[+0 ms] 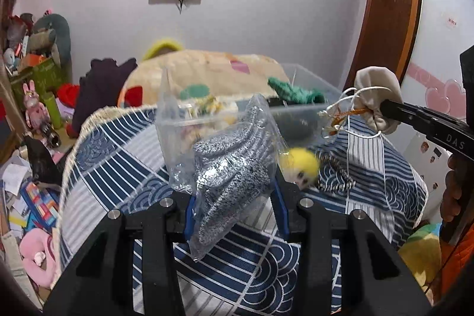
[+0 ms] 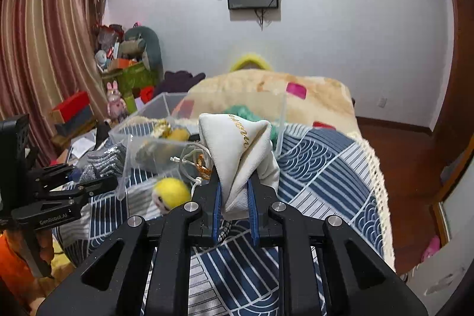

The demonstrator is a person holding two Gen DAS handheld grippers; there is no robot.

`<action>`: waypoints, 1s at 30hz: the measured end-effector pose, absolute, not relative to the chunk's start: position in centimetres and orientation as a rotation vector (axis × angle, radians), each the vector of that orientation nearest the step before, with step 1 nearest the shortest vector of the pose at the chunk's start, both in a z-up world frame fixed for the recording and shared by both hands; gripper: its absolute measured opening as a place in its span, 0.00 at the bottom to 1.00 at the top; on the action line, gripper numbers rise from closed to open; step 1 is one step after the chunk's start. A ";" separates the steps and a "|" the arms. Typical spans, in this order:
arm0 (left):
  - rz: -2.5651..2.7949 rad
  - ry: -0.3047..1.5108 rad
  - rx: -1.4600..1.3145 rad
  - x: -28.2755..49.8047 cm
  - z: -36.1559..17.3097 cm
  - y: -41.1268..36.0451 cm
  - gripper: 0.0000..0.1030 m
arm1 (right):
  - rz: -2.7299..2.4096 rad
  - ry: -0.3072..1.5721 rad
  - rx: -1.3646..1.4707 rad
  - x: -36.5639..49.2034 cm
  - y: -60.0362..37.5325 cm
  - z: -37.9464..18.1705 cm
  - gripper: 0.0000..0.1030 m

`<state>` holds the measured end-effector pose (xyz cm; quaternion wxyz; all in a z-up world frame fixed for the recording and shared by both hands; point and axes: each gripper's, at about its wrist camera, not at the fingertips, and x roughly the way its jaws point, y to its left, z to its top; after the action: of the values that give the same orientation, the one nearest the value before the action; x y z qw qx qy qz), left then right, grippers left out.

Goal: Organize soft objects
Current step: 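Carry the scrubber bag into the box with the left tool while the right tool drops the white pouch in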

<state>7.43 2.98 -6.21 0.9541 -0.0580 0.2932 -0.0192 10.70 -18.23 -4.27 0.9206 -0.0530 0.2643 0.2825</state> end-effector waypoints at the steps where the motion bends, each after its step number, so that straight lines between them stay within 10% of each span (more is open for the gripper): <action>1: -0.036 0.586 -0.114 7.7 -5.9 3.6 0.41 | 0.581 0.536 -0.106 10.7 -18.3 -4.0 0.14; 30: 0.018 0.484 -0.128 15.0 -1.5 7.5 0.41 | 0.605 0.416 -0.131 14.5 -12.4 -0.3 0.14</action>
<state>14.96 7.51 -1.53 0.9689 -0.0632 0.2393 0.0088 14.50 -12.38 -0.26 0.9313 -0.0639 0.2033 0.2956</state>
